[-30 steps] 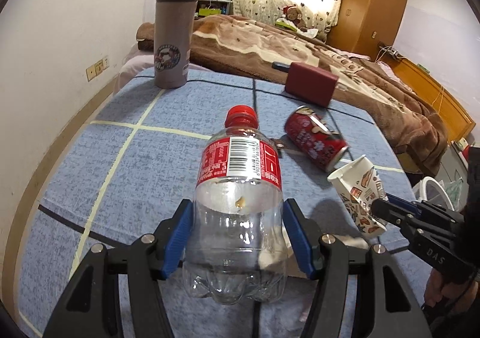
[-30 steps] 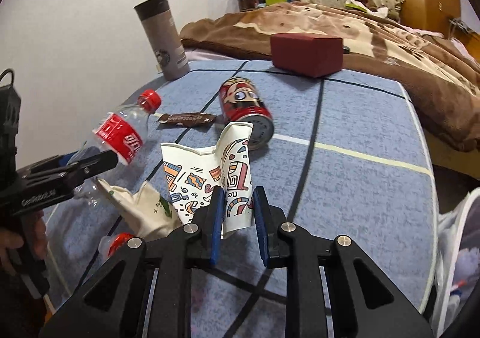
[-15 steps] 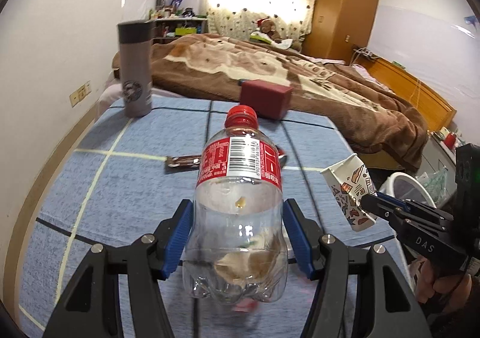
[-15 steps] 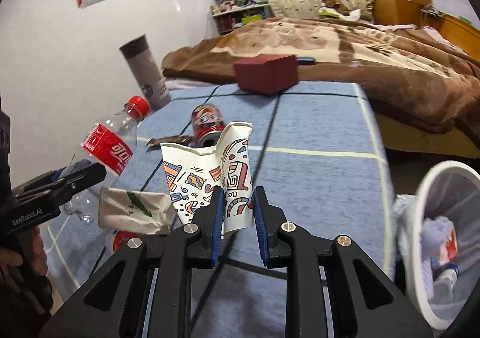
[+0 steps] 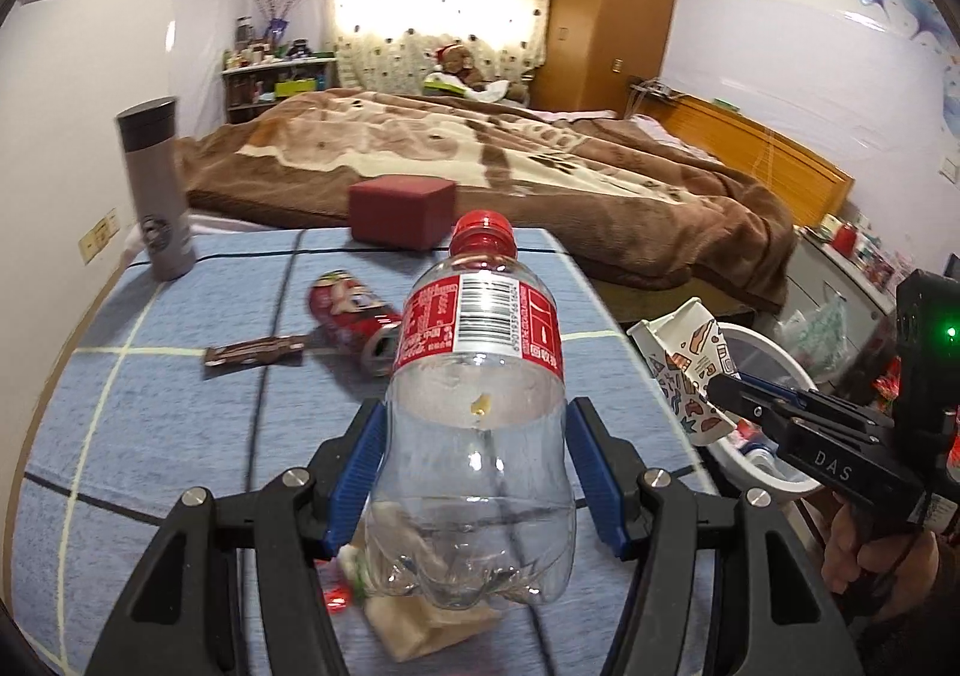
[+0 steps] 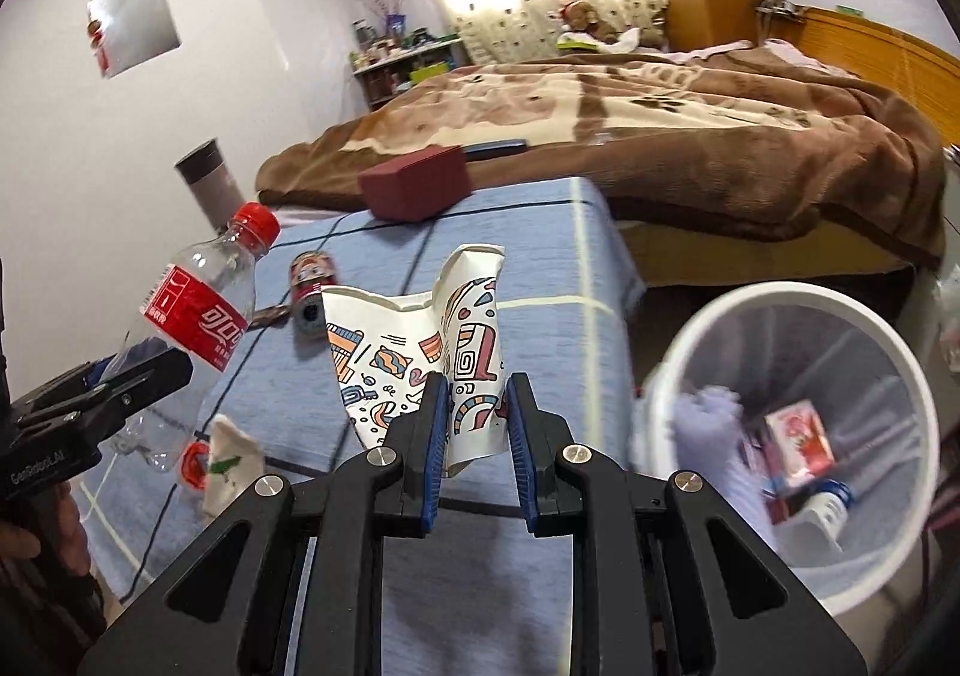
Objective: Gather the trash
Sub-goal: 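Carry the bottle and paper cup over the white wastebasket with both tools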
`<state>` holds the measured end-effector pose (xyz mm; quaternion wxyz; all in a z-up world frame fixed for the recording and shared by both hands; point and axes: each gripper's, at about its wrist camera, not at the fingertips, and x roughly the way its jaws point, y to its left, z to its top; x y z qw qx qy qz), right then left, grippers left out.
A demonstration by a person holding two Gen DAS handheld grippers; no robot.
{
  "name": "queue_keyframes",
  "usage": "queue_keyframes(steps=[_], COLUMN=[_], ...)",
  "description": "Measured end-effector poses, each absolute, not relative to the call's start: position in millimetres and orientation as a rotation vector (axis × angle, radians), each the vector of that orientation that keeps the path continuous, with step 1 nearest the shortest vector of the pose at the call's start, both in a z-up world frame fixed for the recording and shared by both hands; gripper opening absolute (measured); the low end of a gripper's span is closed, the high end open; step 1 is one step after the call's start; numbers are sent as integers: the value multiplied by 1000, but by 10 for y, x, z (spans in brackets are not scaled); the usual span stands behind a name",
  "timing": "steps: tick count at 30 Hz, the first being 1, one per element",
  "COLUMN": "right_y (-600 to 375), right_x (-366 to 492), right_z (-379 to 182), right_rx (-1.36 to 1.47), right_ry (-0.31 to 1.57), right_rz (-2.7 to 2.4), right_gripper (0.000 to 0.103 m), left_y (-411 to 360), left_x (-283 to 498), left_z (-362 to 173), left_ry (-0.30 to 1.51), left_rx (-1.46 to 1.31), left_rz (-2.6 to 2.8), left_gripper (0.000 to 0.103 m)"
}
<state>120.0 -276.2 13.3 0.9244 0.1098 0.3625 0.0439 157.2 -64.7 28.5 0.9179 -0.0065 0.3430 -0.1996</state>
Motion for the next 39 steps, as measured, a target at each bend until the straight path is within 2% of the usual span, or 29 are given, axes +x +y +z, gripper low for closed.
queue_keyframes(steps=[19, 39], right_y=[-3691, -4250], right_x=[810, 709], right_z=[103, -151], right_rx=[280, 267], right_ry=[727, 807], right_rz=[-140, -328], right_gripper=[21, 21], left_y=[-1941, -2943], left_x=[1408, 1354], left_z=[201, -18], left_ry=[745, 824], left_rx=[73, 126], left_rz=[-624, -750], left_gripper=[63, 64])
